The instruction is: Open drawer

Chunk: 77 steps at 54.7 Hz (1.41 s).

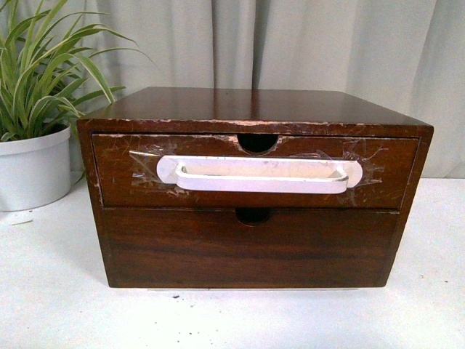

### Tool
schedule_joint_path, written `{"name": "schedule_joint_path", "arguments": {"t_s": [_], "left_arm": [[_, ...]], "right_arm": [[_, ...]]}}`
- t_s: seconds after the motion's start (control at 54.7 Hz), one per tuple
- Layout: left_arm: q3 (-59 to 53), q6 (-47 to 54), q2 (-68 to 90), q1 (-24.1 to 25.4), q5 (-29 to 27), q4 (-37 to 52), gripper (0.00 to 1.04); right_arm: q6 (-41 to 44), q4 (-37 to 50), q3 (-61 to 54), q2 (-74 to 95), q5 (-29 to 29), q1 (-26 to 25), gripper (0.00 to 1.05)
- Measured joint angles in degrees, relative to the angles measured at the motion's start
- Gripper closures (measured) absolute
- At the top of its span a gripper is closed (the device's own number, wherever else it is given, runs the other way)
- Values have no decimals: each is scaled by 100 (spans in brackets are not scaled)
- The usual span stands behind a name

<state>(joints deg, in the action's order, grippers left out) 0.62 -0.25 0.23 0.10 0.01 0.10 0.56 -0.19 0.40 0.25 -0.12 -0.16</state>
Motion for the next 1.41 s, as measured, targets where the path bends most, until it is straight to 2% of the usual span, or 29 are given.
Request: {"name": "schedule_joint_path", "arguments": {"t_s": [1.079,1.116,1.152,1.189,1.207,1.244,1.299,1.409], "left_arm": [[0,0,0,0,0,0,6],[87,-83,103,-74,-363,-299,6],[232,-155,343,-48,-575,-688,6],[271,-184,448,55,-538,-765,6],[302,-184,518,142,-433,-767,6],[361,-160,601,262,-269,-750,6],[520,-74,763,452,-9,-682,6],[905,385,1276,669,719,-549,6]], "right_arm": [[0,0,0,0,0,0,9],[0,0,0,2,0,0,9],[101,-166,52,92,-402,-105,9],[317,-597,221,323,-1248,-363,9],[348,-673,264,391,-1357,-415,9],[599,-791,374,671,-2138,-553,9],[876,-835,487,999,-2623,-592,9],[1432,-772,901,1668,-2999,-544,9]]}}
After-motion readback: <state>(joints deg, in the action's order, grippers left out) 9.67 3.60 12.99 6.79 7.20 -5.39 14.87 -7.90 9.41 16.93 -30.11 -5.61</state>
